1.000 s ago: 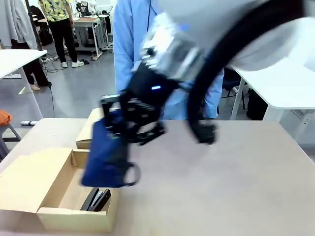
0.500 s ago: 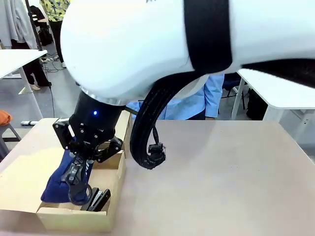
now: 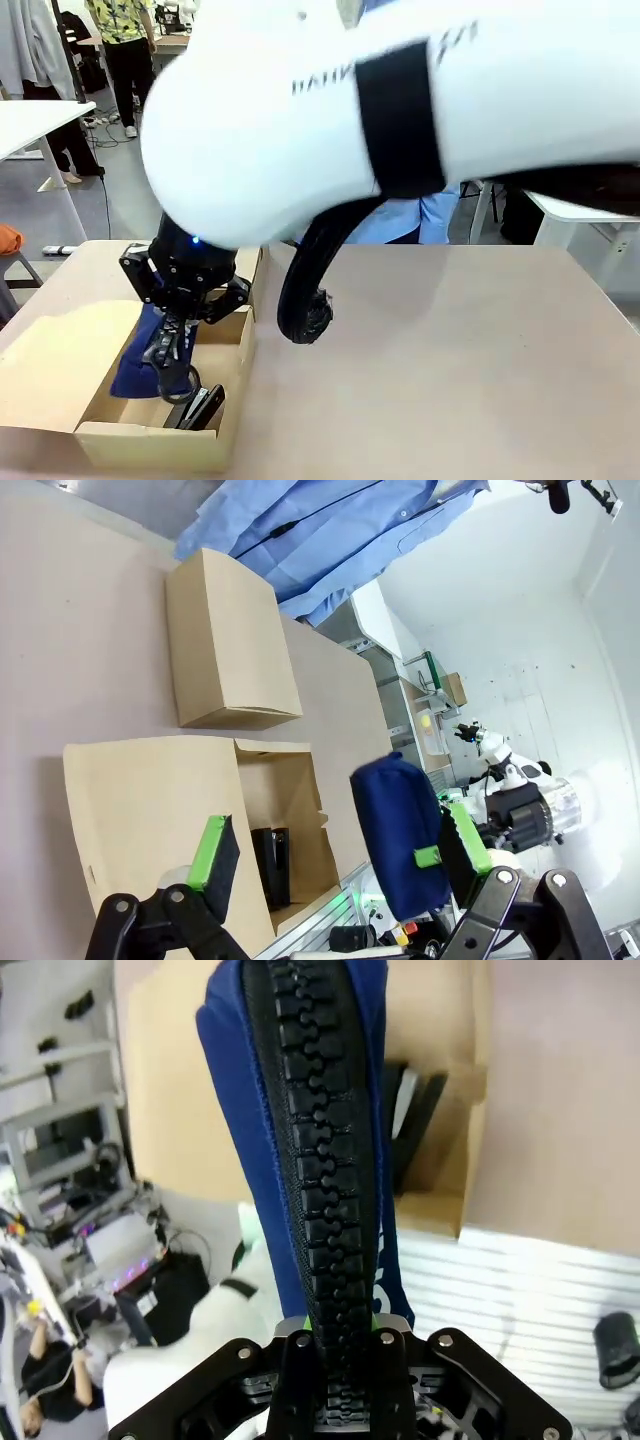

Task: Place items inside the box.
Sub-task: Pick up a Pencil pouch or Stapler and place it inside the Mailer Box closest to the robot.

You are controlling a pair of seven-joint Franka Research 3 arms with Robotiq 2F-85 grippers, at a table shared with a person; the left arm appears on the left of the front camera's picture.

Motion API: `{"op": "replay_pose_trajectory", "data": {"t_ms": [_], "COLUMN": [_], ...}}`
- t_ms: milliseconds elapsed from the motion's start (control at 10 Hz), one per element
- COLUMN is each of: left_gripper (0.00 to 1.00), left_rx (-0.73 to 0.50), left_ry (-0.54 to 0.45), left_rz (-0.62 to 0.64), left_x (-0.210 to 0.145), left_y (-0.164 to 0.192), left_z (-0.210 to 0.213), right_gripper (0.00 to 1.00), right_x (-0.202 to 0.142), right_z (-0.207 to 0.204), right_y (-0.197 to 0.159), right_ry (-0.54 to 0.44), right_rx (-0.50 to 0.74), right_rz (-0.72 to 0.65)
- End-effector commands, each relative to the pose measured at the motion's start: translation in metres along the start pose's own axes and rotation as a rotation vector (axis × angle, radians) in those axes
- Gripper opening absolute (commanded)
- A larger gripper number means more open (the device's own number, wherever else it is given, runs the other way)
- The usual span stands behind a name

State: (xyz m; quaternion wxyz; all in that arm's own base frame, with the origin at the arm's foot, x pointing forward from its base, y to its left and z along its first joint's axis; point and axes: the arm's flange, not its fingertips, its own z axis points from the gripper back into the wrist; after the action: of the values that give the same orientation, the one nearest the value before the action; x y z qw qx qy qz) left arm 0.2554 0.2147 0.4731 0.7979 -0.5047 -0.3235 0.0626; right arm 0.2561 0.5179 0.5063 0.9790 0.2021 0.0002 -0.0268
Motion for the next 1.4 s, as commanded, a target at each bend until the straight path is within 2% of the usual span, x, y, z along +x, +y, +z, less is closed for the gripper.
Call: {"op": "replay_pose_trajectory", "data": {"t_ms": [0, 300, 600, 900, 1200, 1300], "left_gripper": [1.0, 1.0, 1.0, 1.0, 1.0, 1.0], "left_rx": [-0.019, -0.019, -0.019, -0.019, -0.019, -0.019], "left_ry": [-0.012, -0.012, -0.012, -0.012, -0.012, -0.012], "left_rz": [-0.017, -0.017, -0.017, -0.017, -0.017, -0.017], "left_x": [-0.001, -0.001, -0.001, -0.001, -0.001, -0.001], "left_y": [-0.001, -0.001, -0.001, -0.001, -0.001, -0.001], "left_z": [-0.001, -0.001, -0.001, -0.001, -0.001, -0.001], "right_gripper": [0.08, 0.08, 0.08, 0.08, 0.08, 0.37], "right_x": [0.016, 0.034, 0.053, 0.056, 0.062, 0.063], "right_z": [-0.021, -0.067, -0.108, -0.132, -0.141, -0.141], "right_y": [0.022, 0.024, 0.021, 0.016, 0.007, 0.004], "right_ry": [-0.057, -0.025, 0.019, 0.03, 0.072, 0.079], "right_rx": [-0.025, -0.055, -0.112, -0.156, -0.131, -0.122], "right_rz": [-0.052, -0.018, -0.052, -0.072, -0.083, -0.092]}}
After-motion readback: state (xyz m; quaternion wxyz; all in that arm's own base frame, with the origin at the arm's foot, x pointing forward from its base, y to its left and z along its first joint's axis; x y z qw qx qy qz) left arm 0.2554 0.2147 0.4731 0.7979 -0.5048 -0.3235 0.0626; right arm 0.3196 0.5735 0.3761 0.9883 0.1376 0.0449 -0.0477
